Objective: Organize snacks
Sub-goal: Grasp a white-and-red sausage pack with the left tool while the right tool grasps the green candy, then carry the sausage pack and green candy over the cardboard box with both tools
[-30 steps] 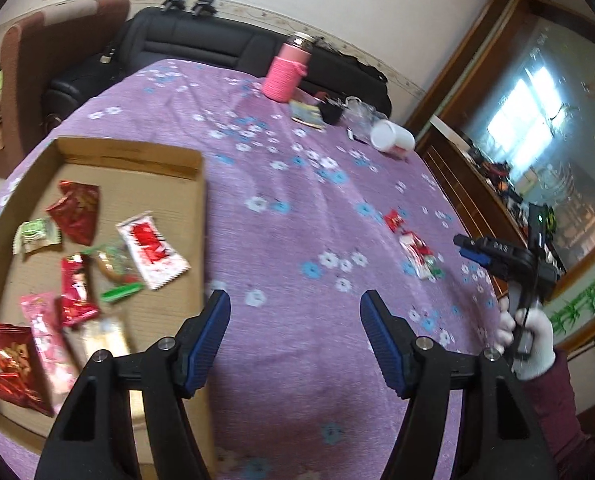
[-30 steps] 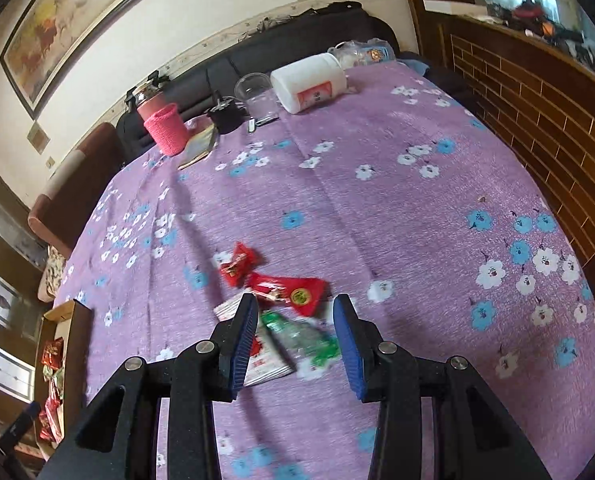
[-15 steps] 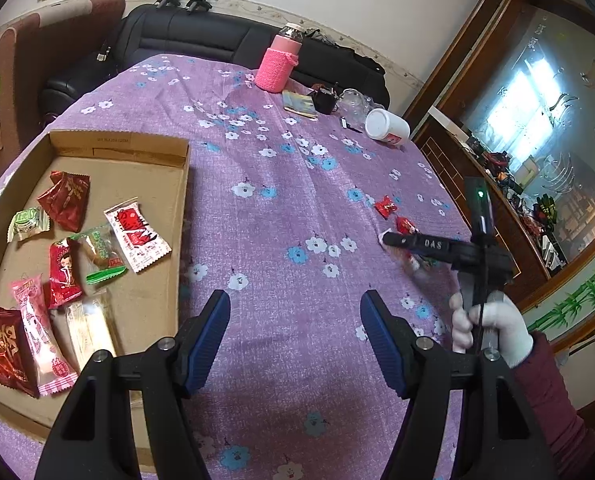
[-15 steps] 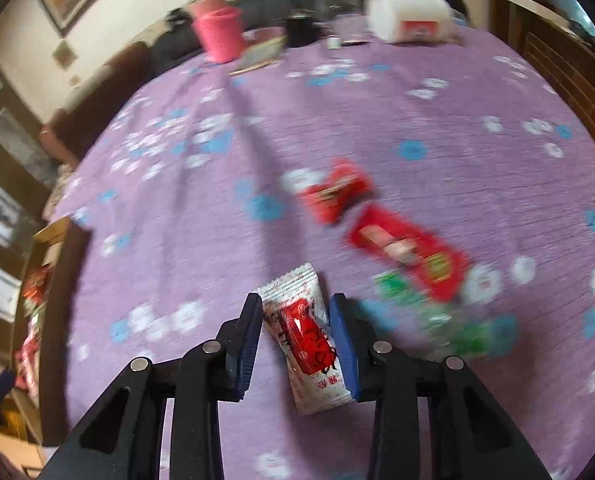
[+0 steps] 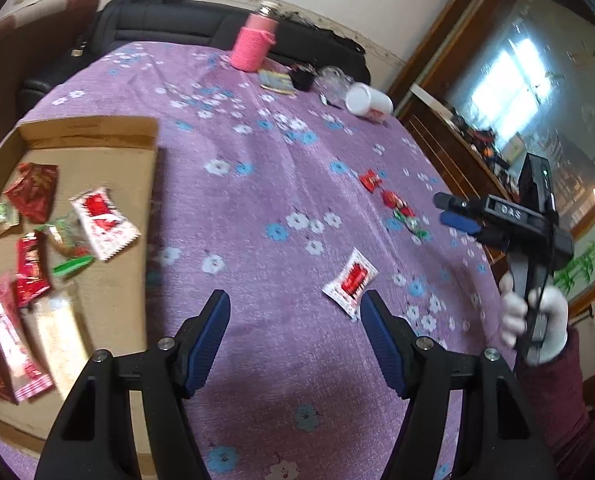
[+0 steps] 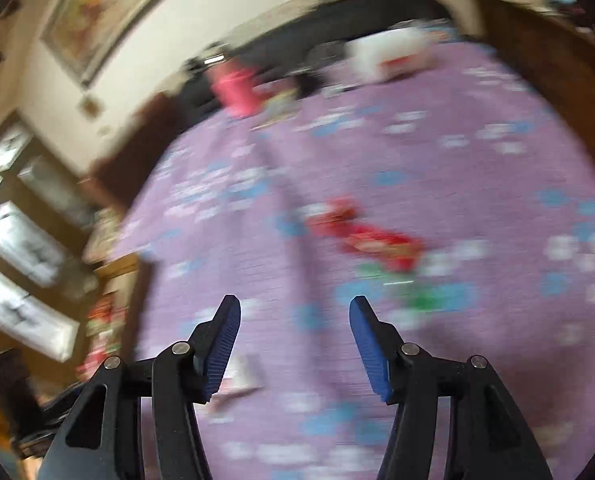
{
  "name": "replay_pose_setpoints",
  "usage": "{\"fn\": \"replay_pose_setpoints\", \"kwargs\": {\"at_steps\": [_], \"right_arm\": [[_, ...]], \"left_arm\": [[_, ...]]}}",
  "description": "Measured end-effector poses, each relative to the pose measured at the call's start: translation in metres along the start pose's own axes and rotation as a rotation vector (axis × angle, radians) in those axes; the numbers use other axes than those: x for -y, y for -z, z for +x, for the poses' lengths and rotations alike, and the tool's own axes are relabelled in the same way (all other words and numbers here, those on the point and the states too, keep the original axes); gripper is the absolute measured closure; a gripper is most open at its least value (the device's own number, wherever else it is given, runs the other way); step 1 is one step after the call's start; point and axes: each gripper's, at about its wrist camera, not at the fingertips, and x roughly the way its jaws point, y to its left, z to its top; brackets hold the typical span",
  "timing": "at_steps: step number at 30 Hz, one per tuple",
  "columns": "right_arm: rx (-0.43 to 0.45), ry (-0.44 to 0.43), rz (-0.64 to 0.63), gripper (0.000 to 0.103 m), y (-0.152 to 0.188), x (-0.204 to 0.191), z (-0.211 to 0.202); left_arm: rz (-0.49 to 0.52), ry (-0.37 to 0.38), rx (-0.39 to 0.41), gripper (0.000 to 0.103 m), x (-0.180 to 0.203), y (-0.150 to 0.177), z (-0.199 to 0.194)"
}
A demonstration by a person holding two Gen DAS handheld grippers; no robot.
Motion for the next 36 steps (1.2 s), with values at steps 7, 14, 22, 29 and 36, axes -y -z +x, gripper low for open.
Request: {"fn": "replay_pose_setpoints", "kwargs": {"at_steps": [7,14,22,29,36], "right_arm": [[0.01,0.109,-0.024,0.043,0.003,0.034,0.013],[-0.042,0.171,-0.219,0.043,-0.01,0.018,0.054],[-0.055,0.236,-0.294,0.058,-0.006,0.011,0.071],[-0.034,0.258,-0.286,0.08,0.0,0.015,0.063],[-0.022,0.203,-0.21,0.08,0.012,0.022,0.045]], "left_arm": [[0.156,-0.015,-0.059,0.036,0.039,0.004,0.039],[0.328,-0.018,-0.086,0.036,0.077,0.0,0.078],[0.403,-0.084,-0.134,0.037,0.091,-0.004,0.124],[0.444,-0.131,-0.12,0.08,0.092,0.001,0.126],[0.38,-0.095,-0.081,0.08,0.084,0.002,0.104]]}}
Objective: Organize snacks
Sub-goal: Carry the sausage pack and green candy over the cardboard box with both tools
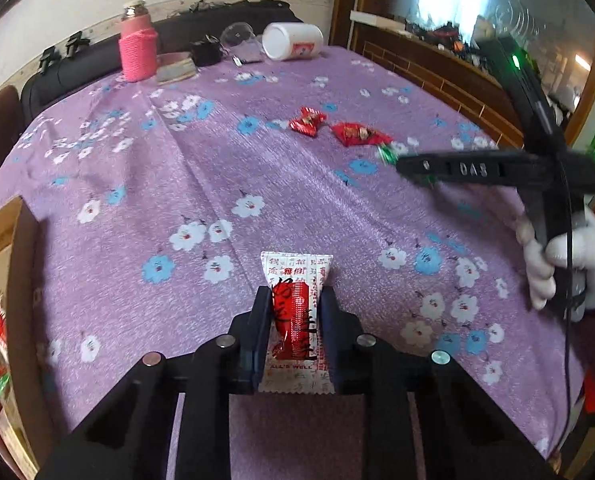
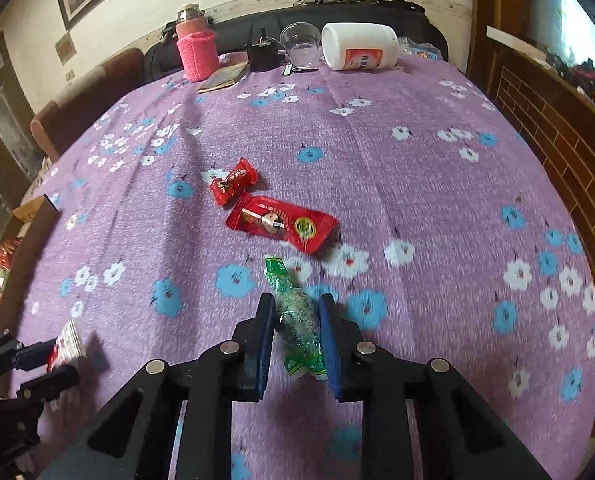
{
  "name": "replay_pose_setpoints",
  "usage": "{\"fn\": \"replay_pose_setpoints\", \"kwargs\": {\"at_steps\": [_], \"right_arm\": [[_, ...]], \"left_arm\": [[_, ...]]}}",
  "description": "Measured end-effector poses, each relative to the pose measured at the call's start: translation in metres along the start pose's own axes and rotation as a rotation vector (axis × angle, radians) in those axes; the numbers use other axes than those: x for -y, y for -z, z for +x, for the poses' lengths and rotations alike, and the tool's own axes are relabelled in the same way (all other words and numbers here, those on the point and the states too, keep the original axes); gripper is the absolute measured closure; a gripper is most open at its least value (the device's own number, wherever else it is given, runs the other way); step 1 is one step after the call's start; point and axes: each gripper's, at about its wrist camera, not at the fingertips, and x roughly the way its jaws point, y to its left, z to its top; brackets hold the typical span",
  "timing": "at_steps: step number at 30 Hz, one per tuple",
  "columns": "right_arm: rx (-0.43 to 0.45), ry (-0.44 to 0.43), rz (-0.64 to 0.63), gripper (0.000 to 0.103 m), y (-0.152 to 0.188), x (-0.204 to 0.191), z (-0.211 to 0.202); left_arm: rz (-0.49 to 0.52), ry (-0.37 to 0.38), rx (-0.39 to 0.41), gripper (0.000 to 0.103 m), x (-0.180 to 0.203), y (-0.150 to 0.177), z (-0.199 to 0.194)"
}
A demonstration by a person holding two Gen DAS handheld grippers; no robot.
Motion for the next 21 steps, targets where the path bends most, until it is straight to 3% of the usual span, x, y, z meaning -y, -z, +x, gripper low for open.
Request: {"fn": "replay_pose_setpoints", "kwargs": {"at_steps": [10,21], "right_arm": [[0.044,-0.107,0.0,0.08,0.005,-0.036,-0.047],[0.034,-0.365,-0.174,0.079,-0.005,-0.183,-0.065]], "left_arm": [[-0.186,0.028,0.11,0.08,-0.039,0.016,-0.062],[-0.467,-0.138,0.194,0.08,-0.143,0.067,-0.134]]}}
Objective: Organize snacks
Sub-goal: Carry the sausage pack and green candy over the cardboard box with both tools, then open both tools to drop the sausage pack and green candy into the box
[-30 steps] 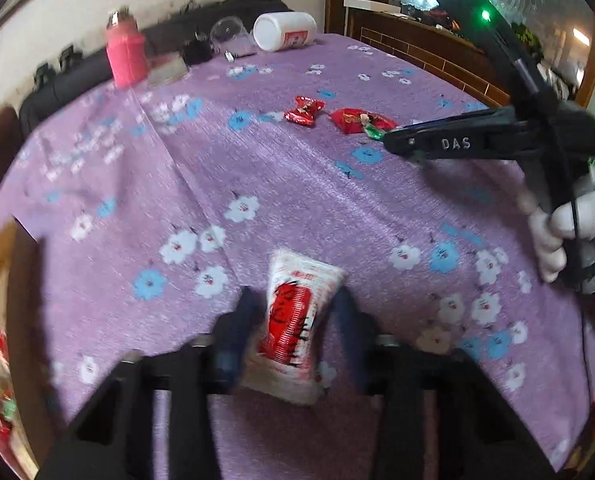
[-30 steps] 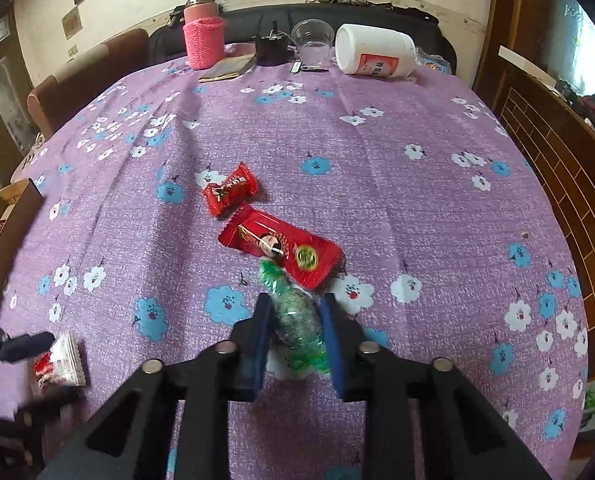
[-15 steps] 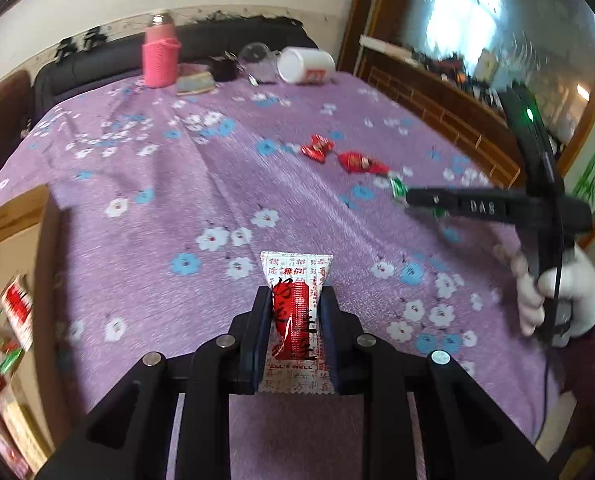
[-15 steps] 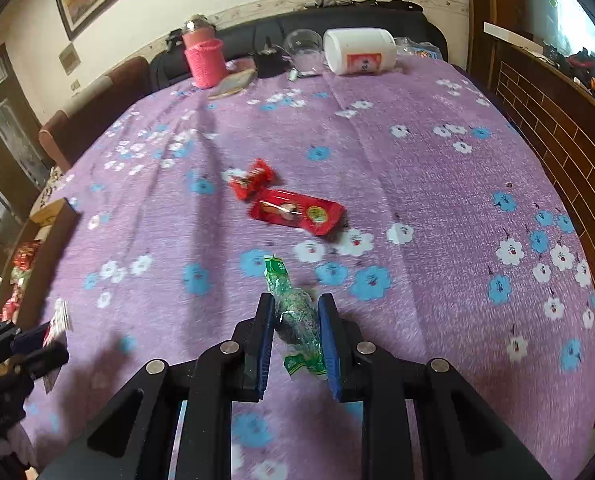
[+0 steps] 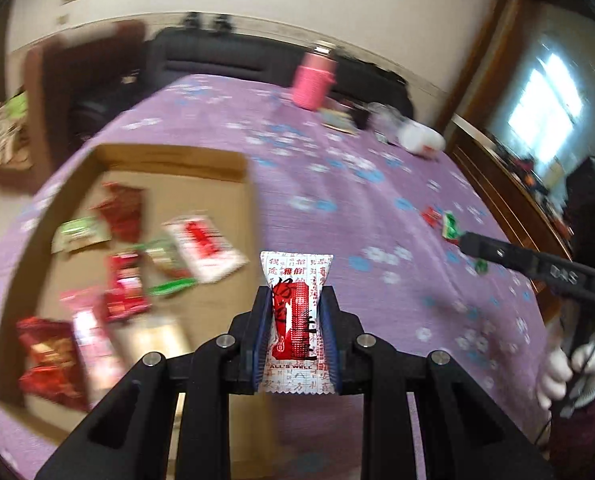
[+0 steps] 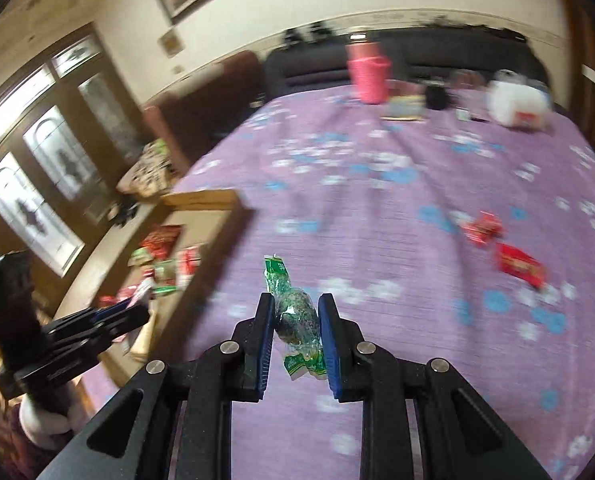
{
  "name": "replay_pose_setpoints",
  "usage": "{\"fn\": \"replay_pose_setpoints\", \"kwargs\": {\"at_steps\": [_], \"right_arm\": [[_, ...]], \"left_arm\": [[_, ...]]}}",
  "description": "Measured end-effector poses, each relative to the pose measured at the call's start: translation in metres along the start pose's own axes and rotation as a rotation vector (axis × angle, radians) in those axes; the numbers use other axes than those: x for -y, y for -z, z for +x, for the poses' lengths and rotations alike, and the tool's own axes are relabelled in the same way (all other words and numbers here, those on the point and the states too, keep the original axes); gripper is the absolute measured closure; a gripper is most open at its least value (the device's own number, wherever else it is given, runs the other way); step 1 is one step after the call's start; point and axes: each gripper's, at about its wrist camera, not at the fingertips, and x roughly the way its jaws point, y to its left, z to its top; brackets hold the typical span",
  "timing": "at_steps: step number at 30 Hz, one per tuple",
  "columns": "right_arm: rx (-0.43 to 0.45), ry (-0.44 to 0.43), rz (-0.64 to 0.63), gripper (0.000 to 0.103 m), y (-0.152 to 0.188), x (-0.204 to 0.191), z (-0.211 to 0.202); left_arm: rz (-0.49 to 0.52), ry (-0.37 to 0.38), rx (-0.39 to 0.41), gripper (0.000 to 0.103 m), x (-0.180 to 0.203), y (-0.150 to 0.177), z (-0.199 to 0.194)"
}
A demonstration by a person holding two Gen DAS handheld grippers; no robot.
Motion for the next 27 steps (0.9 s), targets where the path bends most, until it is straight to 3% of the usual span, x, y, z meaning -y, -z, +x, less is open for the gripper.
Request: {"fn": "replay_pose_setpoints", "kwargs": {"at_steps": [7,12,27], "right_arm": [[-0.05,-0.083,-0.101,0.078,-0.008,-0.076,0.042],[-0.081,-0.128,-0.132,0.078,-0.009,-0.112,0.066],[-0.174,-0.17,-0.135,0.078,-0.012,-0.16,0.122]], "left_arm": [[-0.122,-0.067,0.036,0.08,-0.066,-0.002,-0.017],[-0.15,-0.11,0.046,0.08,-0.093,-0.01,-0.024],[-0.149,-0.194,-0.049,0.08,-0.142,-0.044,0.004]]}}
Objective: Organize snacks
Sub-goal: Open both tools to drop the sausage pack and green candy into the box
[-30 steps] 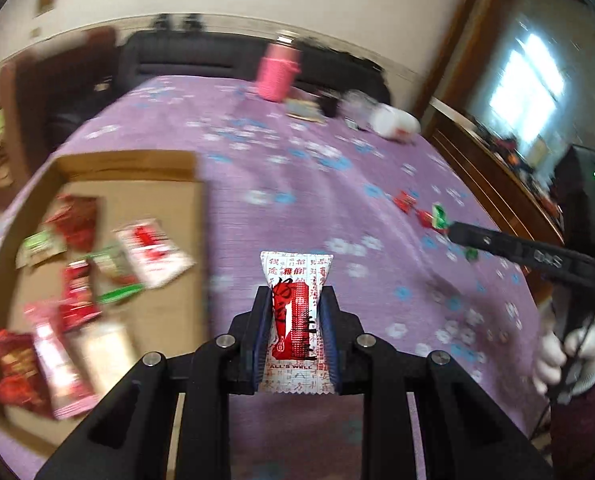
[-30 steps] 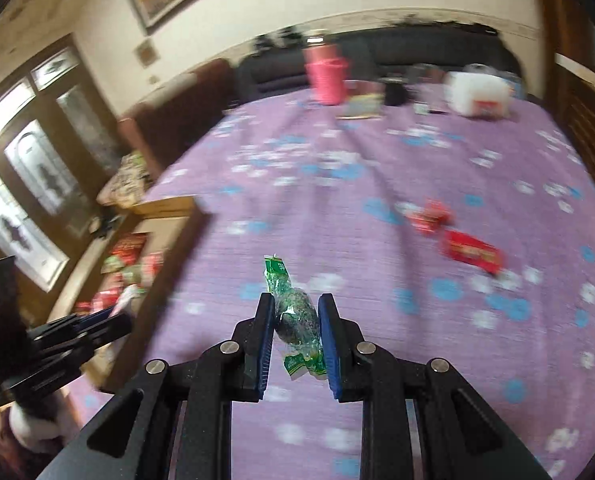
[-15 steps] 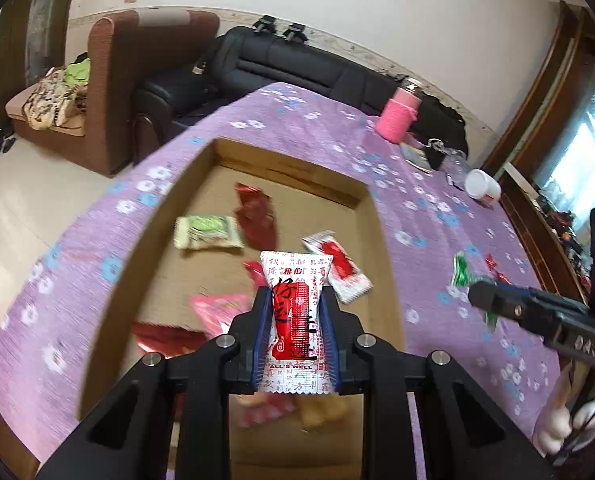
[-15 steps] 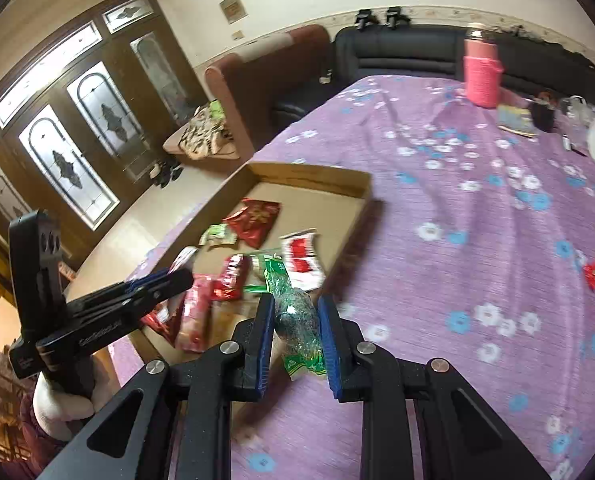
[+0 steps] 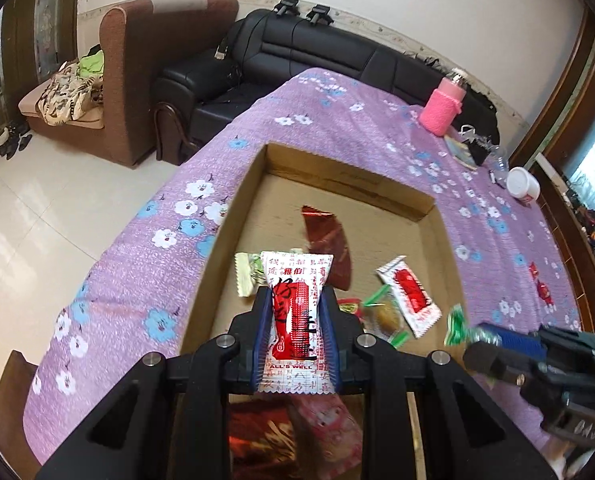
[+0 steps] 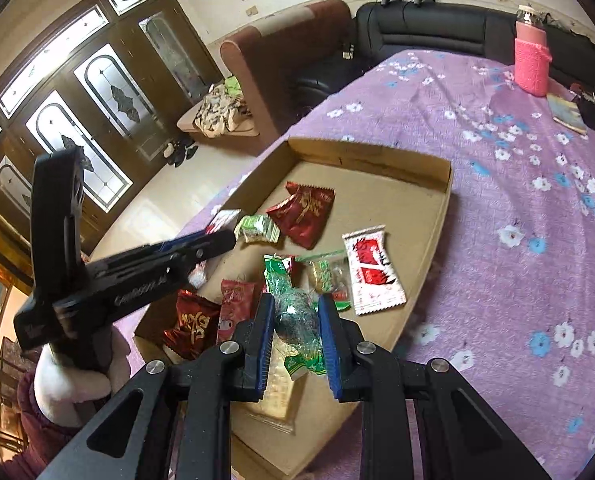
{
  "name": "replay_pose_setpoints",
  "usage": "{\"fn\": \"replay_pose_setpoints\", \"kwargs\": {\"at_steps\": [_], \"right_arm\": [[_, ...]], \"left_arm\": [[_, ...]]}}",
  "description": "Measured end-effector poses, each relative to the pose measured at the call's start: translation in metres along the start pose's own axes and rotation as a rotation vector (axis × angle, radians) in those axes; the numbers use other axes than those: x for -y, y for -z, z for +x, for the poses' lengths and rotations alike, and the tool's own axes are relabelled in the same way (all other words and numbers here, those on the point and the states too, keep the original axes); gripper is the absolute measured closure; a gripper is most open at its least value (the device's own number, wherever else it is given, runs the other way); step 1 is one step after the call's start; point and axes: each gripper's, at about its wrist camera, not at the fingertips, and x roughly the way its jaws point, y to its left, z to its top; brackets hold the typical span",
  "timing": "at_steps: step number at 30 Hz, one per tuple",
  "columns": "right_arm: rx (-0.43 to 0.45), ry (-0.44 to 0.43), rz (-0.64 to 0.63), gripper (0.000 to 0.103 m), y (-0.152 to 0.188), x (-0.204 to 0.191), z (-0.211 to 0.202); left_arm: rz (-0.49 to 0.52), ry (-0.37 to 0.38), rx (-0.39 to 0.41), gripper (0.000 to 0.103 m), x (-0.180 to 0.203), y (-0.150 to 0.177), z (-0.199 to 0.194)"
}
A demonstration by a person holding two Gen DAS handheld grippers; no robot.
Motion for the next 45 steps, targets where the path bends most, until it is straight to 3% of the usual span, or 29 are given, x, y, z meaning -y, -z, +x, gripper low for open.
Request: {"fn": "replay_pose_setpoints", "kwargs": {"at_steps": [7,15,17,20,22,26,29,32,38,45], "right_arm": [[-0.037,0.048,0.031,0.078,0.007,0.003,0.023],[-0.037,0.091,0.031,0.078,0.011,0.005,0.03],[-0.034,0.102,0.026,0.077,0.011,0.004,0.029],[-0.023,0.114,0.017,0.071,0.012,0.001,0.028],[-0.013,0.125,0.01,0.064,0.013,-0.001,0.026],[0.011,0.115,0.016,0.063,0.017,-0.001,0.015],[0.044,0.123,0.02,0.06,0.022,0.001,0.002],[0.082,0.136,0.033,0.053,0.029,0.005,-0.013],[0.137,0.135,0.109,0.052,0.045,0.021,-0.038],[0.178,0.143,0.189,0.047,0.064,0.038,-0.061]], "left_arm": [[-0.011,-0.004,-0.072,0.079,-0.004,-0.003,0.025],[-0.03,0.007,-0.067,0.077,-0.005,-0.002,0.025],[-0.034,0.021,-0.057,0.07,-0.004,-0.002,0.021],[-0.042,0.036,-0.032,0.058,-0.001,-0.002,0.012],[-0.042,0.044,-0.007,0.056,0.002,-0.001,0.002],[-0.03,0.038,0.049,0.047,0.011,0.002,-0.018],[-0.014,-0.029,0.106,0.029,0.021,0.006,-0.036],[-0.003,-0.102,0.16,0.02,0.033,0.014,-0.052],[0.008,-0.093,0.201,0.02,0.06,0.034,-0.073],[0.128,-0.126,0.212,0.02,0.107,0.052,-0.084]]}}
